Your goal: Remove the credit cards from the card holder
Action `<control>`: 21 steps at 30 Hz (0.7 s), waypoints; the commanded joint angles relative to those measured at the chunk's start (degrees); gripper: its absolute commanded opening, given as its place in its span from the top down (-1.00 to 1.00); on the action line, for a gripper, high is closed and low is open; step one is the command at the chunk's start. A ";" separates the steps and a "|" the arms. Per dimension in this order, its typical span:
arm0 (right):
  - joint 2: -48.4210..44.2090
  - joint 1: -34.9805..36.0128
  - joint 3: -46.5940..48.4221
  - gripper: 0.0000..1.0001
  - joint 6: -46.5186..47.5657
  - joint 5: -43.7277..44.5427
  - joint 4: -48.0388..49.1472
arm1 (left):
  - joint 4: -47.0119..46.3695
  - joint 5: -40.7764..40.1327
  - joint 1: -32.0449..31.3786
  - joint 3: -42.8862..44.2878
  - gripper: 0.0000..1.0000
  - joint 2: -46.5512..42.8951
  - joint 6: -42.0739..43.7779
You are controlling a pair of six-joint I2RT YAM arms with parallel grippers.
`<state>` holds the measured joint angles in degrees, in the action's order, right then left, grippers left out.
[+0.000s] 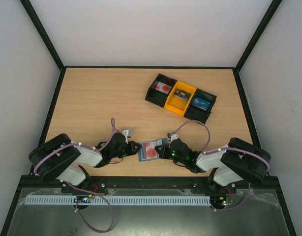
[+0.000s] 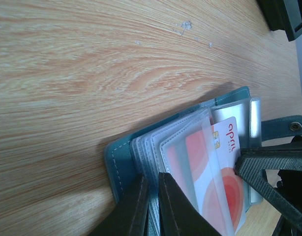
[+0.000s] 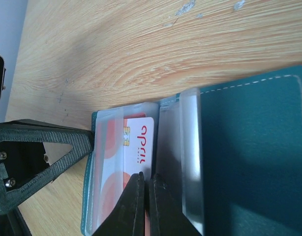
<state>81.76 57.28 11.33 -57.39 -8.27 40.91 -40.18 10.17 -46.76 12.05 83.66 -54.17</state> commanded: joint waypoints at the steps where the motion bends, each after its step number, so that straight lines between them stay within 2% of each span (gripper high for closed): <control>1: -1.70 -0.53 -2.22 0.96 -0.44 1.06 -1.72 | 7.84 -2.00 -0.23 -0.67 0.82 1.86 1.10; 13: 3.21 -0.61 -1.43 0.50 -1.80 -2.23 2.91 | 7.38 -1.51 -0.21 -0.53 0.82 1.35 0.38; 18: 5.22 -0.62 -1.48 0.51 -2.98 -3.18 6.18 | 7.30 -1.38 -0.26 -0.50 0.82 1.26 0.11; 21: 5.19 -0.65 -1.78 0.70 -3.17 -2.77 6.76 | 7.65 -1.52 -0.26 -0.46 0.82 1.21 0.12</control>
<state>85.89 56.84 10.15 -59.66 -10.90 47.33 -39.99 10.24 -46.76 12.19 83.66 -54.28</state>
